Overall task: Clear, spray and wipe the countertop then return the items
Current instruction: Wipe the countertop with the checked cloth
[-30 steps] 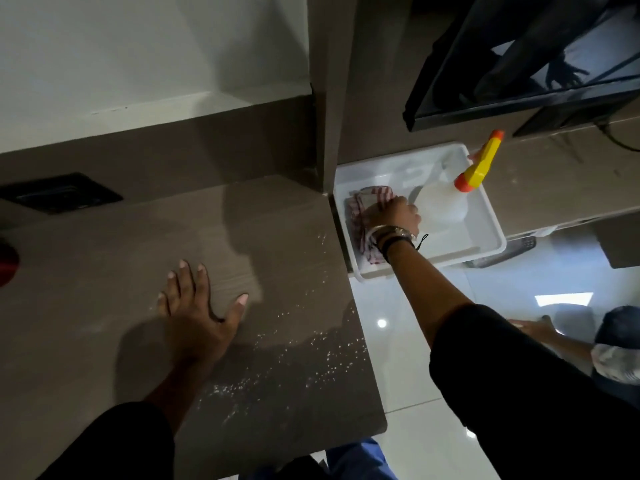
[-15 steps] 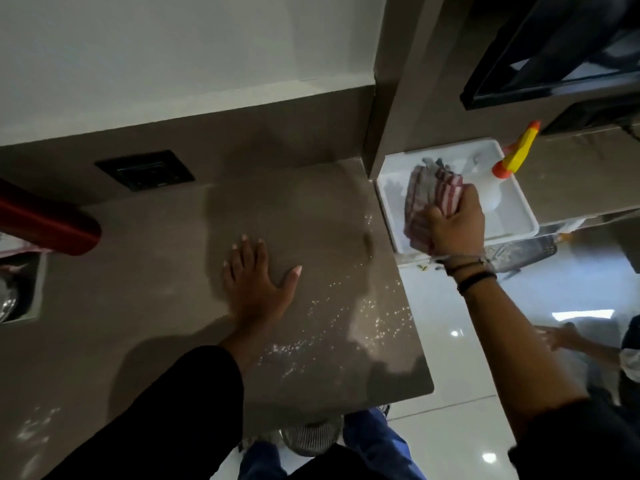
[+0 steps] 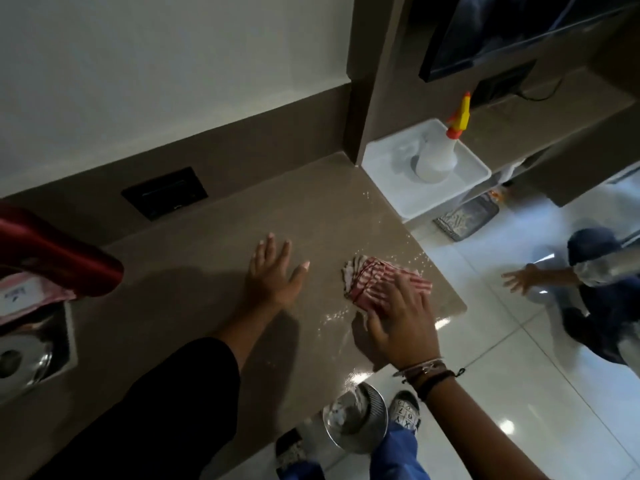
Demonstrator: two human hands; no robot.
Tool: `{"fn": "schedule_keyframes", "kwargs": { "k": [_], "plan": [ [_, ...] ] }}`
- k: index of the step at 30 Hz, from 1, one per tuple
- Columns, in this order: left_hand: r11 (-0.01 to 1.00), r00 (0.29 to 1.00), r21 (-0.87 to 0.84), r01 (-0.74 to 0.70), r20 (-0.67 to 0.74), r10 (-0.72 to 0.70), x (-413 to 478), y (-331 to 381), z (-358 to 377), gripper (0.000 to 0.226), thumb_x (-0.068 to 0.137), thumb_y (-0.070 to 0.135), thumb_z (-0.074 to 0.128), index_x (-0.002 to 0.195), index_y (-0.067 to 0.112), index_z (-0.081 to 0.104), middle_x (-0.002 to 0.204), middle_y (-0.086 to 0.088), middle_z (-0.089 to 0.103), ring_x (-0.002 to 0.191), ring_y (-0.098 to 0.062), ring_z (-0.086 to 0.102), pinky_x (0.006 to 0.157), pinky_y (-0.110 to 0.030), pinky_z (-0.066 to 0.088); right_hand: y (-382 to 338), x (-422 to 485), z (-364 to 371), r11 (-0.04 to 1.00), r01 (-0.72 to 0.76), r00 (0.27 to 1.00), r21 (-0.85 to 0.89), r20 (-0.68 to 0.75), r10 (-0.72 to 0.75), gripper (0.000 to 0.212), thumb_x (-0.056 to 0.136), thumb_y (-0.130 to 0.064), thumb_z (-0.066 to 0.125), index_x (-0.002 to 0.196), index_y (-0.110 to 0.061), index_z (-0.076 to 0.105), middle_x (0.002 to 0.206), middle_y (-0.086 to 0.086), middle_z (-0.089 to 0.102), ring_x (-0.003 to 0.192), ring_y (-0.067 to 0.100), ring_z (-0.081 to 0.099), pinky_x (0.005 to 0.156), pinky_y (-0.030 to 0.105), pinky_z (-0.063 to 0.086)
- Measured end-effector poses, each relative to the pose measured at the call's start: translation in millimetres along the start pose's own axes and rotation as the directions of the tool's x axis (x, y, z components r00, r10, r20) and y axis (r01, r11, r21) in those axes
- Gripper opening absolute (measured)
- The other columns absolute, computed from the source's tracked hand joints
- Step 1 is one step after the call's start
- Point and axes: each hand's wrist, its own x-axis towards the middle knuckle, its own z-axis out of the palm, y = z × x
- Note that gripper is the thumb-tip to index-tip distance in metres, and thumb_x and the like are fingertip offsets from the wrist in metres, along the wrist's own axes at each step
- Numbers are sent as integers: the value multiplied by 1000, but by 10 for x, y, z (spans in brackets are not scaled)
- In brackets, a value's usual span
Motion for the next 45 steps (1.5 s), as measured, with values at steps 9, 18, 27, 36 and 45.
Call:
{"fn": "schedule_keyframes", "kwargs": {
  "k": [9, 18, 27, 36, 45],
  "plan": [
    [970, 957, 106, -220, -168, 235, -19, -229, 58, 70, 92, 61, 25, 149, 22, 39, 161, -16, 25, 149, -32, 25, 121, -48, 19, -498, 549, 392, 953, -301, 936, -13, 185, 298, 114, 60, -96, -8, 153, -31, -2, 162, 9, -16, 146, 41, -18, 117, 62, -7],
    [975, 959, 72, -210, -180, 220, 35, -260, 104, 66, 91, 57, 28, 144, 23, 47, 159, -15, 31, 146, -33, 32, 118, -46, 25, -153, -369, 542, 978, 190, 959, -87, 230, -166, 90, 77, -89, 22, 152, -42, 10, 164, 4, 3, 149, 39, 1, 112, 71, 7],
    [972, 959, 117, -204, -177, 223, 25, -240, 102, 63, 94, 55, 26, 145, 24, 46, 159, -14, 30, 147, -31, 28, 117, -48, 25, 220, 869, 240, 961, -257, 950, -106, 155, 271, 109, 64, -94, -7, 154, -32, -1, 164, 4, -11, 148, 37, -14, 116, 65, -2],
    [980, 968, 55, -192, -154, 199, -1, -201, 26, 64, 93, 54, 26, 144, 23, 47, 160, -14, 29, 148, -30, 28, 120, -45, 21, 11, -627, 562, 908, 411, 882, -85, 291, -372, 86, 83, -82, 27, 154, -33, 17, 165, 3, 8, 151, 36, 3, 116, 65, -2],
    [979, 968, 58, -193, -149, 200, -24, -175, -9, 60, 93, 49, 27, 143, 22, 48, 159, -15, 31, 149, -30, 27, 120, -46, 23, -94, 1171, 421, 988, -38, 981, -148, 184, 65, 88, 82, -81, 8, 154, -31, 11, 165, 6, 1, 150, 37, -7, 117, 62, -7]
  ]
}}
